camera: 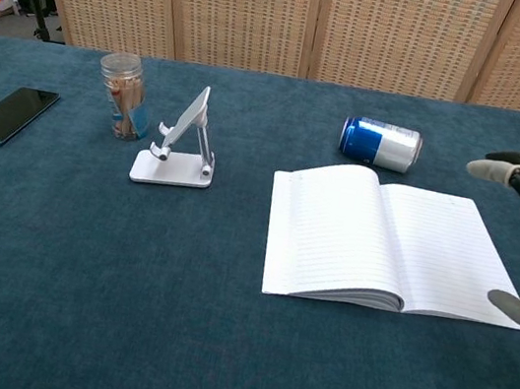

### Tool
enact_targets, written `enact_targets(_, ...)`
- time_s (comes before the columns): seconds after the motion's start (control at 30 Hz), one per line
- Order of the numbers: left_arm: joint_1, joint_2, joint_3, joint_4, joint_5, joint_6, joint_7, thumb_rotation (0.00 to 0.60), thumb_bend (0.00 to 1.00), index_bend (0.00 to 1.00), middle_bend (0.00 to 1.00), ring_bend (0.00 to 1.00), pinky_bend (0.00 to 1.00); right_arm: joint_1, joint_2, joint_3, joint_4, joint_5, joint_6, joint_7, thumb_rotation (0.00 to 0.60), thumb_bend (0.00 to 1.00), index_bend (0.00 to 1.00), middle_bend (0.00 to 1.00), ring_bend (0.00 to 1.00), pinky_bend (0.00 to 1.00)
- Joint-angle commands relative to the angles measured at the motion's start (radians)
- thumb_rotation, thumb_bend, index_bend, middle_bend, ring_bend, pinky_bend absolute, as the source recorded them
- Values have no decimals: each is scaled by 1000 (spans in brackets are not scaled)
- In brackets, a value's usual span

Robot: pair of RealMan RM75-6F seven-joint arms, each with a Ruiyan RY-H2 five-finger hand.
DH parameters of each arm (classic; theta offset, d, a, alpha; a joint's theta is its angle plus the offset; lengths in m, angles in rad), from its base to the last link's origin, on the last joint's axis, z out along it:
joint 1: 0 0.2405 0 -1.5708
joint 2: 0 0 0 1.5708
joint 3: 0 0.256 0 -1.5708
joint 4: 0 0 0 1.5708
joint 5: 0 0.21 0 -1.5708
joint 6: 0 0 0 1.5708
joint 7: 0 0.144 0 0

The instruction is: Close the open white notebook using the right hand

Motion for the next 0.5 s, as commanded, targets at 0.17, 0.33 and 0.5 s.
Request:
enact_targets(0.17,-3,0,1,1,1,-6,-1,600,0,0,0,0,0,35,-98,34,29,73,-37,-56,600,337,0,0,0,0)
enact_targets(0.33,-4,0,1,1,0,-8,-3,600,0,0,0,0,0,49,-150,42,55,111,-48,-78,600,338,0,0,0,0)
enact_targets(0.5,-4,3,1,1,-1,-8,-10,600,0,0,0,0,0,53,-182,31,73,114,-39,-96,600,337,0,0,0,0)
